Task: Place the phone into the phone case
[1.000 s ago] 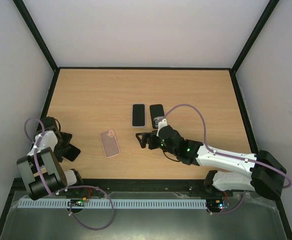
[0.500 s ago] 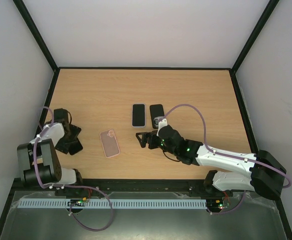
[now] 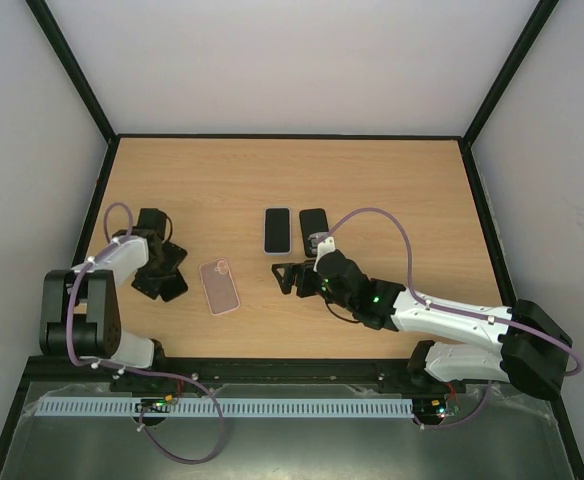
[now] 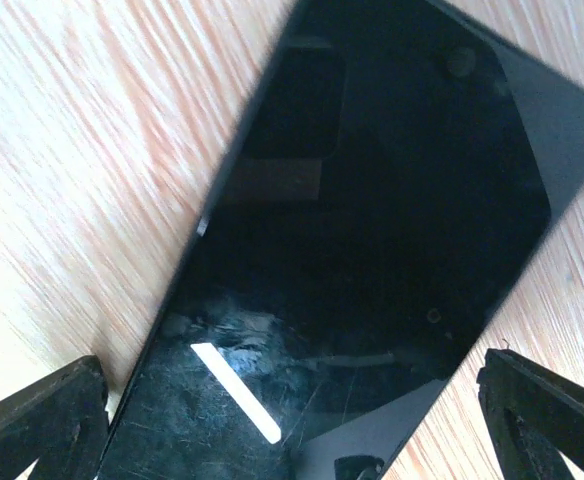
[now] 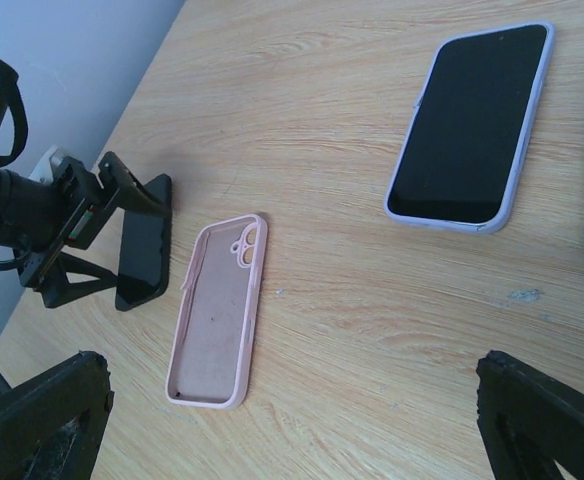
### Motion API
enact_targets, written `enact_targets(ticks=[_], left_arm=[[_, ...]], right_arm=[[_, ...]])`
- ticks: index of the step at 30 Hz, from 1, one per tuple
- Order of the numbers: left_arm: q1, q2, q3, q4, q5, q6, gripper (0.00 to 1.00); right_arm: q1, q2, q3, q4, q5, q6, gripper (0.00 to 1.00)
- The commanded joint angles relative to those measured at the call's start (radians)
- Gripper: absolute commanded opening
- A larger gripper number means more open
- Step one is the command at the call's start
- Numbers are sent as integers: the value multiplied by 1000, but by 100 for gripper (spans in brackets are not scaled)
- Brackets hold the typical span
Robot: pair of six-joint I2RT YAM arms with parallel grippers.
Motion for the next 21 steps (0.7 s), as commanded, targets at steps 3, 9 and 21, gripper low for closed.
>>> enact_targets(ticks=[3, 9, 21], left_arm=[[-106, 55, 43, -56, 31, -28, 100], [-159, 89, 58, -96, 0, 47, 100], [-72, 159, 73, 0, -6, 175, 99]], right_arm=[[-3, -12, -3, 6, 41, -28, 98], [-4, -32, -18, 15, 47, -23, 98], [-4, -58, -12, -14, 55, -33, 97]])
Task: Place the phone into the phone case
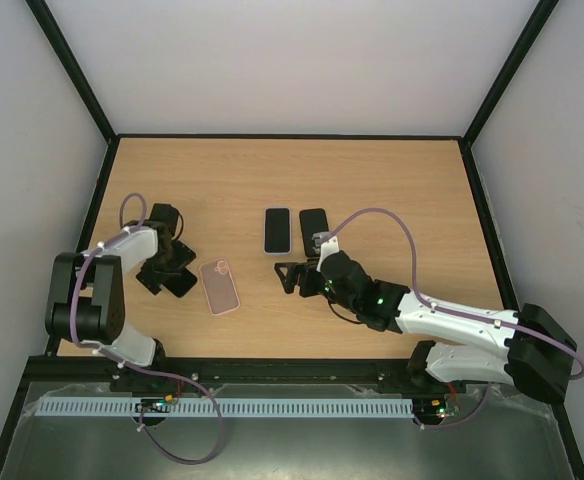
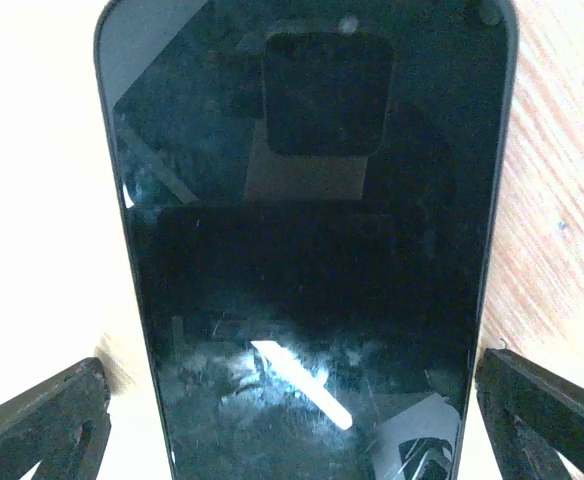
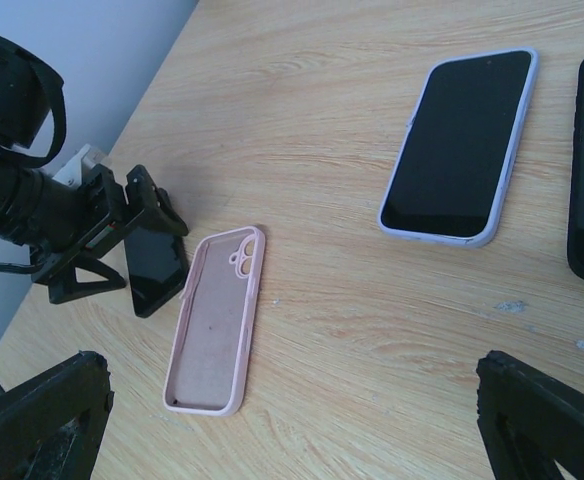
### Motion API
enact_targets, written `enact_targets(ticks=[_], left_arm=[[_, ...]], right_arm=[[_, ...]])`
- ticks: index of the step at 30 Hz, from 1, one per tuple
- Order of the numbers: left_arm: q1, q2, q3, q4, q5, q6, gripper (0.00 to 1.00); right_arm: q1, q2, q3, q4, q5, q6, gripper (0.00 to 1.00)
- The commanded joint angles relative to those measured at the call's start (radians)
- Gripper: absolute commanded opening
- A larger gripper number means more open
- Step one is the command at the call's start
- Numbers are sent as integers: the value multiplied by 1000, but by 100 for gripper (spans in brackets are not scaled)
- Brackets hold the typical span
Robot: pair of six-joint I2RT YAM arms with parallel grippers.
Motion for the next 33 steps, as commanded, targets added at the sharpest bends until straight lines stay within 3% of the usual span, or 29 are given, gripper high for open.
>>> enact_targets(ticks=[1, 9, 26, 33], left_arm=[[24, 74, 10, 51, 25, 90, 98], [36, 117, -5, 43, 29, 92, 91], [-3, 5, -89, 52, 100, 75, 68], [-42, -66, -65, 3, 87, 75, 67]], right_arm=[[-3, -23, 3, -13, 33, -14, 98], [-3, -3, 19, -16, 26, -14, 98], [-3, 9, 52, -43, 23, 16, 98], [-4, 15, 72, -44, 28, 28, 97]])
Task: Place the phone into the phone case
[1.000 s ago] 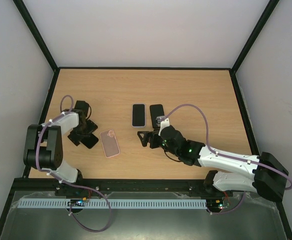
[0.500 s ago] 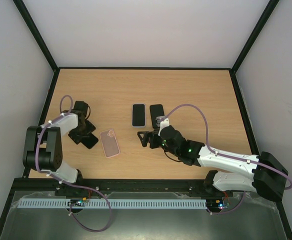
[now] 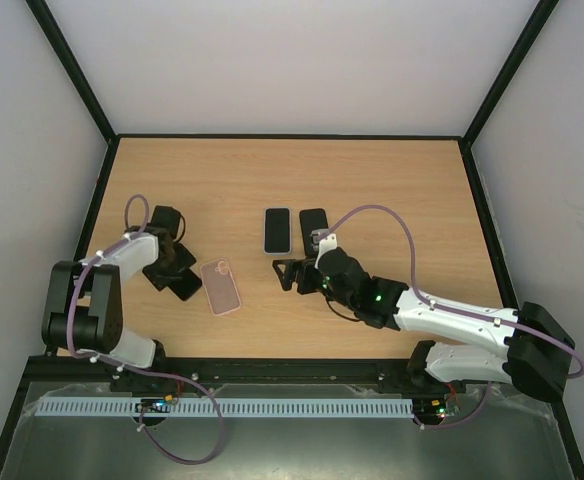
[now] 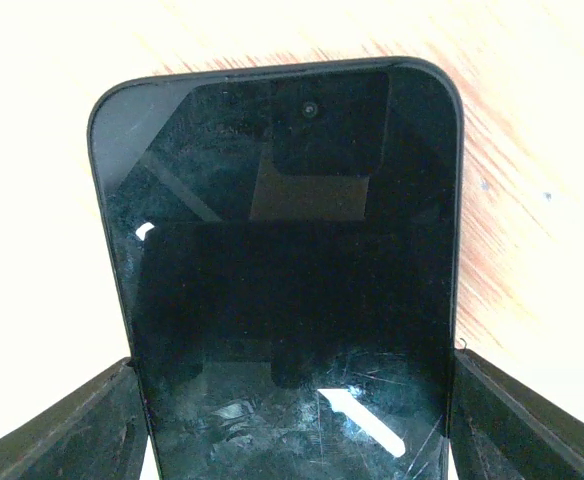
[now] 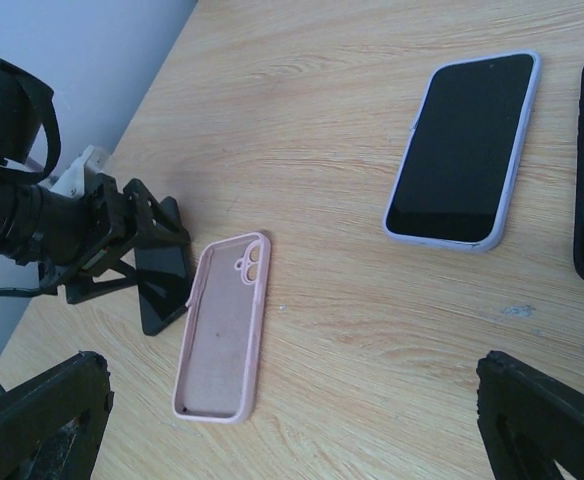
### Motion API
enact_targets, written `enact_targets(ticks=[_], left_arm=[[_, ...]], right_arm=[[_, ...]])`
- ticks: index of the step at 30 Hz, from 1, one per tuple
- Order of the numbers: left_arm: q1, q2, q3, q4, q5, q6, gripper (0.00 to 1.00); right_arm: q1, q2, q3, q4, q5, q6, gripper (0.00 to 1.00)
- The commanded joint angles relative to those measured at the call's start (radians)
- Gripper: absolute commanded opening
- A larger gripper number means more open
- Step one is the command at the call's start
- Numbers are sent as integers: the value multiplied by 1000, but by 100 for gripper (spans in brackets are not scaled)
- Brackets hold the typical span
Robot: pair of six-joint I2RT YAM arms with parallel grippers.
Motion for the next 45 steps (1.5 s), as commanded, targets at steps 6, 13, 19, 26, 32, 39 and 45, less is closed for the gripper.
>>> enact_targets(ticks=[6, 13, 19, 26, 32, 39, 45], left_arm=[[-92, -87, 20, -108, 80, -3, 65], [-133, -182, 57, -163, 55, -10, 65], [-208, -227, 61, -104, 173, -69, 64], [-343, -192, 13, 52, 281, -169, 64], [-427, -121, 0, 92, 258, -209, 64], [-429, -113, -33, 102, 227, -218, 65], [-429, -91, -47, 119, 224, -226, 66]], right_arm=[[-3, -1, 29, -4, 5, 29, 98], [-4, -6, 5, 12, -26, 53, 97], [-3, -4, -19, 30, -44, 71, 97], [-4, -18, -34, 19, -35, 63, 97], [-3, -5, -24, 8, -34, 51, 97], [-3, -12, -64, 30, -39, 67, 97], [-3, -31, -70, 21, -34, 69, 97]])
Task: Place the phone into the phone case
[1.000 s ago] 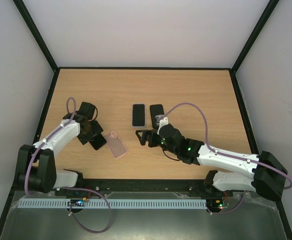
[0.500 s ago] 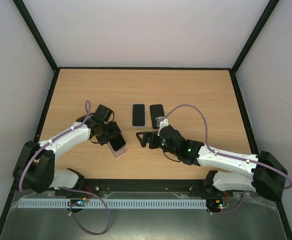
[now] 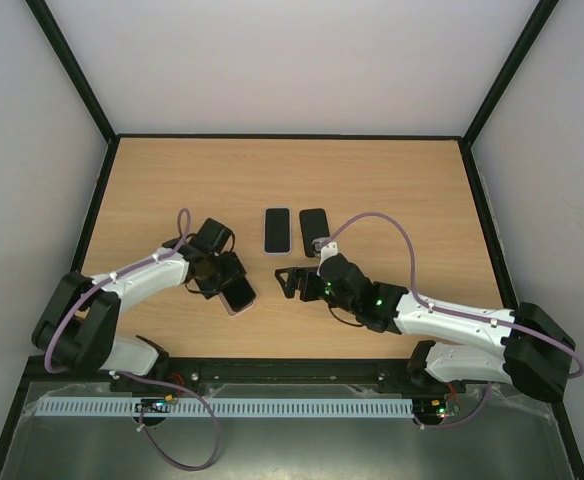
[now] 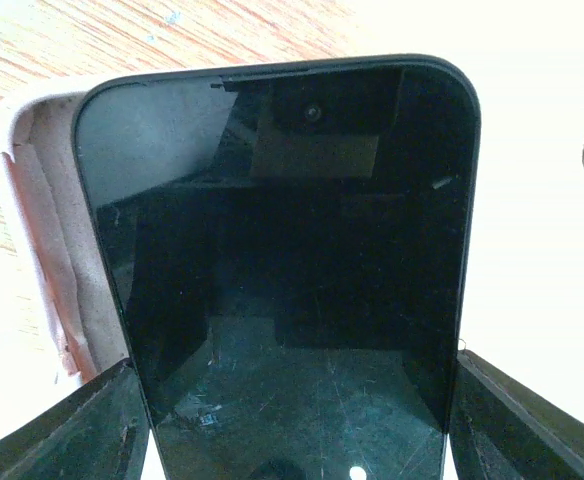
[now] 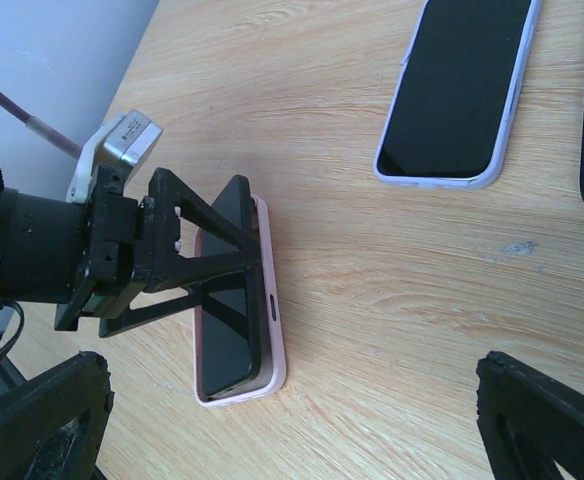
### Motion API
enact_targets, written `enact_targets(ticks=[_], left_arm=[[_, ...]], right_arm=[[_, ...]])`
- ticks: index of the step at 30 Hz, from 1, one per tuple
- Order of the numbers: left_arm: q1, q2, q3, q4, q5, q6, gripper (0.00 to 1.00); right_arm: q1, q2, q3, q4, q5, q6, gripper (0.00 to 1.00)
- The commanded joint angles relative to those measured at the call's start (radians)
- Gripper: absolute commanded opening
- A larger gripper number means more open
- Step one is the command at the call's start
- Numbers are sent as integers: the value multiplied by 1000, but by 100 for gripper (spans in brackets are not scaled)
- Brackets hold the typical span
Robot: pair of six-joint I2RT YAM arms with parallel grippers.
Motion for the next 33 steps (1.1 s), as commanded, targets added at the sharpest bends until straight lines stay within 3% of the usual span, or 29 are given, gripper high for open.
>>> enact_targets(ticks=[1, 7, 16, 33], left_arm=[[0, 18, -6, 14, -12, -17, 67], [0, 17, -13, -25, -36, -26, 70], [0, -7, -2, -71, -74, -31, 67], [2, -30, 92, -239, -166, 85, 67]], right_arm=[[-3, -30, -4, 1, 19, 1, 97], [-4, -47, -28, 3, 36, 12, 97], [-3, -27, -7, -1, 34, 2, 98], [-3, 10, -12, 37, -4, 16, 97]])
